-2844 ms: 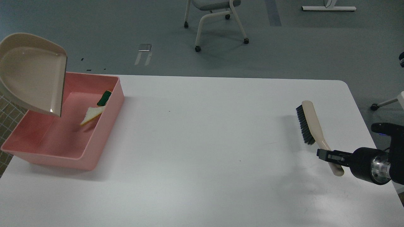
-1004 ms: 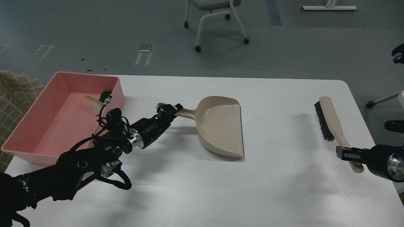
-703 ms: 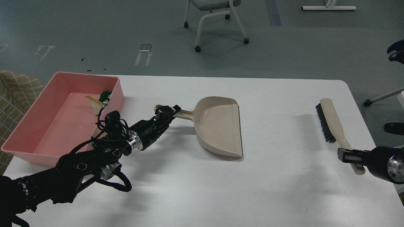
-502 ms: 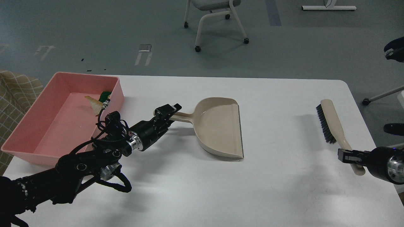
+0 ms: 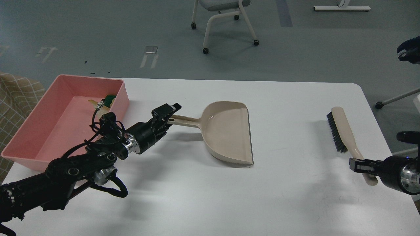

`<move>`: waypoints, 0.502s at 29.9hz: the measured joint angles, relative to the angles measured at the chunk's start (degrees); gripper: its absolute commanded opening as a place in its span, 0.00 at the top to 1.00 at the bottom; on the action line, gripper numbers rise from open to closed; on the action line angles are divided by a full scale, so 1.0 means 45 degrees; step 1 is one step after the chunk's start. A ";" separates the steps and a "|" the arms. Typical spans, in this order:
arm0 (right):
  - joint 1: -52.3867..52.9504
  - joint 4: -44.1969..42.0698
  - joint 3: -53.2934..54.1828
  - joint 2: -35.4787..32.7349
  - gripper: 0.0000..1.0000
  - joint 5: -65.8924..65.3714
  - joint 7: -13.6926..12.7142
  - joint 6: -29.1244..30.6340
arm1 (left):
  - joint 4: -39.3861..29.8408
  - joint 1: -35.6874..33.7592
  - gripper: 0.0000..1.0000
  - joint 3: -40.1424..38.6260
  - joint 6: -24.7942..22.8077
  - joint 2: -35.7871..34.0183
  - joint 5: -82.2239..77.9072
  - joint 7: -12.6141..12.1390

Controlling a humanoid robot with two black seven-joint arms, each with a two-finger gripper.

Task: Sweep and dump garbage into bin
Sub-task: 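Lower the dustpan back onto the table with the left gripper, then release the dustpan and set the brush down with the right gripper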

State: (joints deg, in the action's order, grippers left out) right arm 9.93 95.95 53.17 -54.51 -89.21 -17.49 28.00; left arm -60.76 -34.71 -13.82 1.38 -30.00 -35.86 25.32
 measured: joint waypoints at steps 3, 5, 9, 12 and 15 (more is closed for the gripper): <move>-0.0024 -0.0004 0.0031 0.0085 0.78 0.0000 0.0001 0.0000 | -0.0185 -0.0005 0.27 -0.0105 -0.0024 -0.0248 0.0001 -0.0001; -0.0058 -0.0021 0.0031 0.0096 0.76 -0.0002 0.0002 0.0000 | -0.0304 -0.0005 0.27 -0.0140 -0.0032 -0.0422 0.0004 -0.0001; -0.0117 -0.0050 0.0031 0.0100 0.70 -0.0018 -0.0004 0.0000 | -0.0432 -0.0005 0.26 -0.0166 -0.0027 -0.0557 0.0003 -0.0001; -0.0118 -0.0052 0.0031 0.0102 0.63 -0.0020 -0.0011 0.0000 | -0.0440 -0.0052 0.25 -0.0172 -0.0021 -0.0577 0.0067 -0.0001; -0.0118 -0.0052 0.0031 0.0102 0.56 -0.0019 -0.0010 0.0000 | -0.0443 -0.0104 0.24 -0.0207 -0.0022 -0.0578 0.0121 -0.0008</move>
State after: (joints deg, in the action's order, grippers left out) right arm 9.40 95.71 53.31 -54.05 -89.30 -17.54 28.00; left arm -62.75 -35.18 -14.75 1.29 -32.60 -35.32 25.29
